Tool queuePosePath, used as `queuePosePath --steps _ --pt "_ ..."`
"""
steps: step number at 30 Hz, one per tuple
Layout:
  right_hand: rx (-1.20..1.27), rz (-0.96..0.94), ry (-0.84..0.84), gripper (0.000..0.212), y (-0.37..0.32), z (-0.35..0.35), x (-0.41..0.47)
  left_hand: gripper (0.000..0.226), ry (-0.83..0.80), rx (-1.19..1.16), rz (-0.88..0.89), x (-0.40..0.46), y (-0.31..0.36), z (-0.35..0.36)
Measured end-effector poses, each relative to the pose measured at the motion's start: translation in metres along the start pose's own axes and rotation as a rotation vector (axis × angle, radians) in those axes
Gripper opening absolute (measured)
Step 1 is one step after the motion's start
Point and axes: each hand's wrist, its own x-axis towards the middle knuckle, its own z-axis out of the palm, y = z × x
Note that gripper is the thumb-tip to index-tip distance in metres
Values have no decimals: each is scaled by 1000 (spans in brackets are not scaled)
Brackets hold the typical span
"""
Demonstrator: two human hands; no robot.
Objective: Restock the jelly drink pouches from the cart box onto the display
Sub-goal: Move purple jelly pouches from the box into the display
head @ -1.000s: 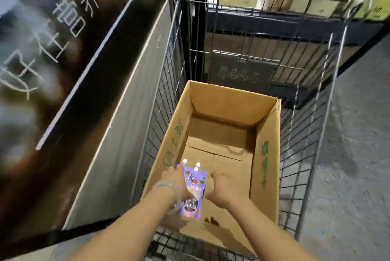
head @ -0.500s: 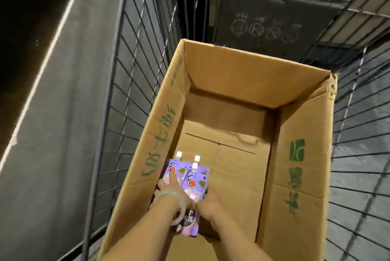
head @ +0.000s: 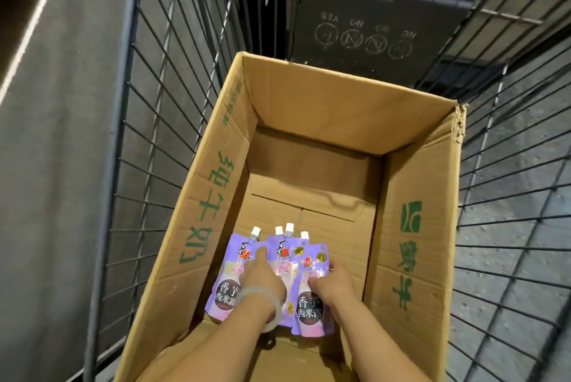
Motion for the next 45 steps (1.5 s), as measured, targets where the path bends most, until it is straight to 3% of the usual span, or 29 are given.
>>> queuePosePath --steps 2,4,11,16,25,32,36,45 --pt "-32 14 -25 33 3 -1 0 64 24 4 -82 -2 0 2" --pt "-39 0 -59 39 6 1 -1 76 -54 -58 -129 -6 3 7" --pt "76 -158 -123 38 0 -5 -26 91 -87 -336 -96 -22 5 -8" --pt "208 -265 -67 27 -16 -19 -64 55 -23 -578 84 -58 0 -43" --pt "337 -561 -75 33 -25 -49 -186 32 136 -818 346 -167 -41 -94" --pt "358 -754 -102 33 13 -50 -299 43 224 -884 576 -286 -102 -90" --pt "369 -863 -129 33 26 -52 -359 30 302 -920 628 -348 -129 -93" --pt "355 -1033 -205 31 46 -71 -464 33 436 -1044 746 -457 -163 -85"
